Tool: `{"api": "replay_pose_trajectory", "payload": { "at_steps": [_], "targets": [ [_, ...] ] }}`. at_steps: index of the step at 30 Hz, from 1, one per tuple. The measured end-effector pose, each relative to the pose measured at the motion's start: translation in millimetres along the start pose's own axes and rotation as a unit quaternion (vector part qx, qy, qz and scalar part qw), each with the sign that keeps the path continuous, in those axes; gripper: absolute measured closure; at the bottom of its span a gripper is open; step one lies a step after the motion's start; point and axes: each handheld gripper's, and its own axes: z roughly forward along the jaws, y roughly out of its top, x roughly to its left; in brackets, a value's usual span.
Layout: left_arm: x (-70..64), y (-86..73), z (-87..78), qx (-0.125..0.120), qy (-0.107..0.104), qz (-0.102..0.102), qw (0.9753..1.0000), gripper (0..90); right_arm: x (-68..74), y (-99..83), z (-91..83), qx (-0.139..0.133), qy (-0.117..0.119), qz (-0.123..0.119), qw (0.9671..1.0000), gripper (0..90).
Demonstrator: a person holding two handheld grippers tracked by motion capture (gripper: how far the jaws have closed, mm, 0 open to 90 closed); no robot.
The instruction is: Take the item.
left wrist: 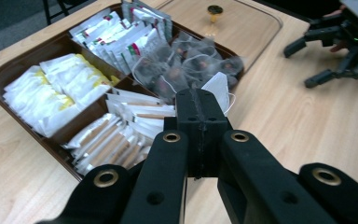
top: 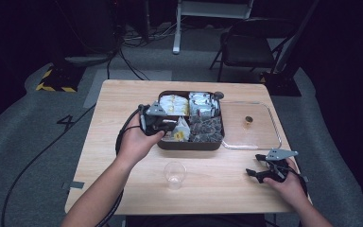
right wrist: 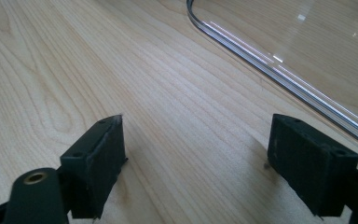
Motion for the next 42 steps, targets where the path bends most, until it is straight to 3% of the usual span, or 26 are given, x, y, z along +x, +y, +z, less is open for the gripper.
{"api": "replay_pose_trajectory", "payload": {
  "at_steps": [20, 34, 38, 42],
  "targets": [
    [-35.6, -44.1, -18.4, -0.010, -0.028, 0.003, 0.9995, 90.0, 0.0, 0.0, 0.0, 0.000, 0.000, 0.000, 1.0000, 19.2],
    [-51.5, -69.1, -9.7, 0.004, -0.059, -0.008, 0.9982, 90.0, 0.0, 0.0, 0.0, 0.000, 0.000, 0.000, 1.0000, 19.2],
    [-52.4, -73.1, -7.2, 0.007, -0.062, -0.011, 0.9980, 90.0, 0.0, 0.0, 0.0, 0.000, 0.000, 0.000, 1.0000, 19.2],
    [-52.8, -76.5, -3.9, 0.017, -0.057, -0.002, 0.9982, 90.0, 0.0, 0.0, 0.0, 0.000, 0.000, 0.000, 1.0000, 19.2]
  ]
}}
